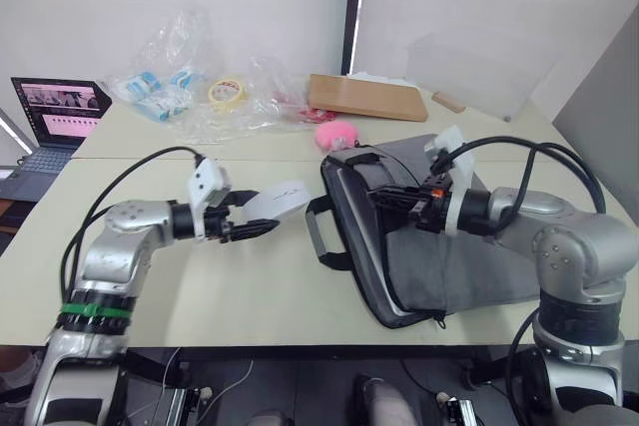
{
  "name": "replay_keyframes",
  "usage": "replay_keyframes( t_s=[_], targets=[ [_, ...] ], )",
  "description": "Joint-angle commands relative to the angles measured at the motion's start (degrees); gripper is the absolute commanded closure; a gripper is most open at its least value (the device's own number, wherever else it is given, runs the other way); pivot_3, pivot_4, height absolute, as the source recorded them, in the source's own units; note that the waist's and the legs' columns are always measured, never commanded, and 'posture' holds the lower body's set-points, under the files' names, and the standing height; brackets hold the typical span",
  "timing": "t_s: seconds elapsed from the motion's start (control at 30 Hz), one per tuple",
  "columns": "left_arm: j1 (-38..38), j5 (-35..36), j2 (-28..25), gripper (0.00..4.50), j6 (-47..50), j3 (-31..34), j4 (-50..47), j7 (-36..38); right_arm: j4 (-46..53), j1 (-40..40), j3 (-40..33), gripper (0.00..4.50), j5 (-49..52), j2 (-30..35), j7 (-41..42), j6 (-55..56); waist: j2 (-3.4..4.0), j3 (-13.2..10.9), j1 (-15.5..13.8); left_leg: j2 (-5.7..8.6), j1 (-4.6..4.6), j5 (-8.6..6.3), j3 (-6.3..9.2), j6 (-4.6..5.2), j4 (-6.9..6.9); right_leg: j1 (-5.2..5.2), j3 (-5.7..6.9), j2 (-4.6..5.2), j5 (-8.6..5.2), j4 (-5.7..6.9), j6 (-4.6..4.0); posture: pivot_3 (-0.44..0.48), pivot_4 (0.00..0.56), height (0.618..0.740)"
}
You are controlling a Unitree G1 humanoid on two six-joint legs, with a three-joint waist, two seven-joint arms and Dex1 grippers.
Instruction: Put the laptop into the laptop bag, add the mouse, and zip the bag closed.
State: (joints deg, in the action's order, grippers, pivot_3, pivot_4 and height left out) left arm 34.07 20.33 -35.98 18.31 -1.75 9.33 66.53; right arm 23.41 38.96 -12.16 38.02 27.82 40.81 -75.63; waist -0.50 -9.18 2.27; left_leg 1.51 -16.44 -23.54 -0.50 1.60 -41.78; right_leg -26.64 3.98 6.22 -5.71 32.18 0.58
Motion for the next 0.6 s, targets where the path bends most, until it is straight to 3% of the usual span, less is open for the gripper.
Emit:
replay_keyframes(
  t_s=[0.03,0.37,0.6],
  targets=[
    [2.3,-1.1,2.5,1.66,-1.4,-3.1,-0.2,0.7,3.4,2.6,-2.8,4.47,7.6,-2.1,-0.5,-2.8,0.00,0.0,0.2,-0.01,0.01,-0.01,0.02,0.01,0.00,0.00,-0.03,0.00,0.00,0.01,0.00,0.000,0.150,0.740],
    [6.7,-8.3,13.2,1.66,-4.5,-10.3,5.4,-5.5,3.1,4.4,-8.3,4.47,15.3,-7.7,-9.5,-5.5,0.00,0.0,0.0,0.03,0.12,-0.01,0.05,0.02,-0.06,-0.01,-0.02,0.00,0.02,0.02,0.02,0.000,0.150,0.740],
    [12.5,-12.9,24.6,1.66,-10.2,-12.9,19.9,-10.7,2.9,5.7,-10.6,4.47,20.7,-9.6,-14.5,-6.4,0.02,0.0,-0.9,0.09,0.08,-0.05,0.07,0.13,-0.11,0.15,-0.07,0.03,0.07,-0.01,0.10,0.000,0.150,0.740]
  ],
)
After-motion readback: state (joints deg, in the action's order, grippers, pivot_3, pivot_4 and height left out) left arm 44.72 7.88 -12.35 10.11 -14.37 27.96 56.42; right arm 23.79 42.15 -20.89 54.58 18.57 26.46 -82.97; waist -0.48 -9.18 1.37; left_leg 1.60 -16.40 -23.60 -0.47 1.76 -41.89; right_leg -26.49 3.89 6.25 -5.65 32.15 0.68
